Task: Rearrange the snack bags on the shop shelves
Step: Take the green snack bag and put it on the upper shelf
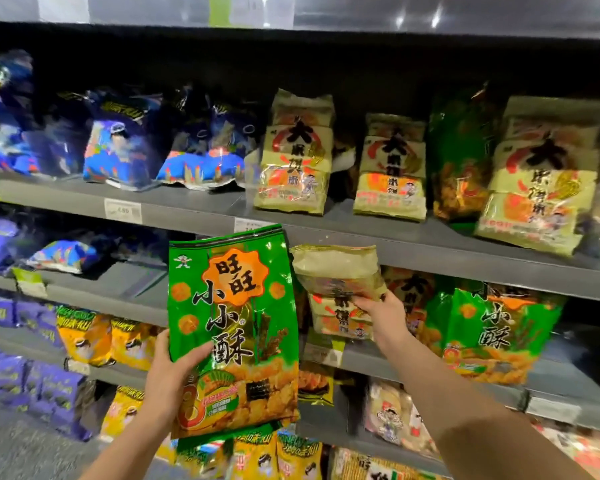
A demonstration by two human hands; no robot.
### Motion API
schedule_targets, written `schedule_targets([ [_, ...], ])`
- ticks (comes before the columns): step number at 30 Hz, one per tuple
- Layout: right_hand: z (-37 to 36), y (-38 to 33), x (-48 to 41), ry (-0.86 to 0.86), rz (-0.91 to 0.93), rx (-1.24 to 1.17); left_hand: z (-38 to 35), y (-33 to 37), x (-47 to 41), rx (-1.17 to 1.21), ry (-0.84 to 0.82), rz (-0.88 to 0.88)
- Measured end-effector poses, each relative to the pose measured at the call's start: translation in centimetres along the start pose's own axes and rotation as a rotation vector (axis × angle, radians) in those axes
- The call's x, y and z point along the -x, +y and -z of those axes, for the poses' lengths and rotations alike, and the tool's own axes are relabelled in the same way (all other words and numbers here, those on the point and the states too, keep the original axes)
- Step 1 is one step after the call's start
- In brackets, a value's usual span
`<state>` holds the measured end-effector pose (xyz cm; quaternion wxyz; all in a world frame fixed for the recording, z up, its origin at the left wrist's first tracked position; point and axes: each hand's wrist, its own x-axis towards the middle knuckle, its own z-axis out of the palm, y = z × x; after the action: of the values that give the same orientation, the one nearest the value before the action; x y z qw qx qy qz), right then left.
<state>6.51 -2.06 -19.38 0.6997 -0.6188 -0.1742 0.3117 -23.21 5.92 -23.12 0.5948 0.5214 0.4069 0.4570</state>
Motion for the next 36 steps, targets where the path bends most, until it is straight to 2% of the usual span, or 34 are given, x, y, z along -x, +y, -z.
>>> schedule_targets([
  [7, -0.6, -0.3, -0.5, 0.011, -0.083, -0.119, 1.1, -1.2, -1.1, 0.055, -0.044, -0.024],
  [12, -2.4, 0.0, -1.8, 0.153, -0.107, -0.157, 2.0, -2.4, -1.6, 0.073, -0.063, -0.027],
  [20, -4.8, -0.1, -1.5, 0.194, -0.063, -0.16, 3.0, -3.9, -1.6, 0.118, -0.088, 0.008],
  [33, -4.6, 1.8, -2.7, 0.231, -0.038, -0.272, 1.9, -5.0, -2.2, 0.17, -0.097, 0.031],
  [36, -3.4, 3.0, -2.6, 0.314, -0.061, -0.326, 1.7, -5.1, -2.2, 0.161, -0.097, 0.041],
])
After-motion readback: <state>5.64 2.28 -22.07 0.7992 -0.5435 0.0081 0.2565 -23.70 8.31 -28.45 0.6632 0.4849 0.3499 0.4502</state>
